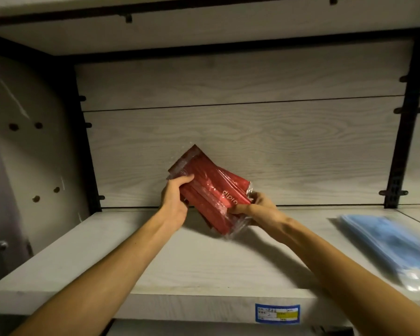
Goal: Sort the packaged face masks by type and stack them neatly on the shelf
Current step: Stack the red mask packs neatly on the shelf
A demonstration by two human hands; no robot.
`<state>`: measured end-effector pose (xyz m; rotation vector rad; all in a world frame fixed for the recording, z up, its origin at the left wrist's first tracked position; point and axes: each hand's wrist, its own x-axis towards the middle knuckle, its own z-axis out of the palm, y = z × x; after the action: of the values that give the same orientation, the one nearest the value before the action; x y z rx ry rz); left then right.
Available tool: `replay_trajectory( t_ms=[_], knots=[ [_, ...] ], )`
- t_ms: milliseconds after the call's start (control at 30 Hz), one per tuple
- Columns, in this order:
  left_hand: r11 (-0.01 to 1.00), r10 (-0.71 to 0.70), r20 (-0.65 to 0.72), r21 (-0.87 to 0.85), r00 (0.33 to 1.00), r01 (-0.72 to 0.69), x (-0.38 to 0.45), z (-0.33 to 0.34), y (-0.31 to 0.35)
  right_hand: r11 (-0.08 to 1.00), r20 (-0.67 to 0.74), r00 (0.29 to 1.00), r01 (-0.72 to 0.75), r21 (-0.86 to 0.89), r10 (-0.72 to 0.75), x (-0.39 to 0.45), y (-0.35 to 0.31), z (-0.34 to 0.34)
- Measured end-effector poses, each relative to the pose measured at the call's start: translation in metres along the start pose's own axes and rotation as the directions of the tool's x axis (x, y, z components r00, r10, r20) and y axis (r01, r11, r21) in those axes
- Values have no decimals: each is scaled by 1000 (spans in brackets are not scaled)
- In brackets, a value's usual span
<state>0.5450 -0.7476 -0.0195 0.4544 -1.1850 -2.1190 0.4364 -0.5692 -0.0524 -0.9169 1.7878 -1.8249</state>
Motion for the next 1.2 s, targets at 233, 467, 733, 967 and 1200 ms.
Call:
replay_trajectory(
  t_ms=[233,467,733,967,1200],
  knots=[
    [851,-69,225,521,972,-61,5,-58,1,978,-293,939,203,57,-178,7,-10,-18],
    [725,119,205,651,972,-226,-5,-63,-17,993,-215,971,87,-76,-101,10,9,-9],
    [761,159,223,593,962,-263,-11,-54,-22,995,-216,974,54,-88,-72,13,18,-2],
    [811,115,185,550,976,-200,-5,-59,-27,997,-251,966,48,-68,-64,14,19,-3],
    [805,113,203,554,973,-209,-10,-59,-29,994,-240,967,64,-90,-84,9,17,-2]
  ],
)
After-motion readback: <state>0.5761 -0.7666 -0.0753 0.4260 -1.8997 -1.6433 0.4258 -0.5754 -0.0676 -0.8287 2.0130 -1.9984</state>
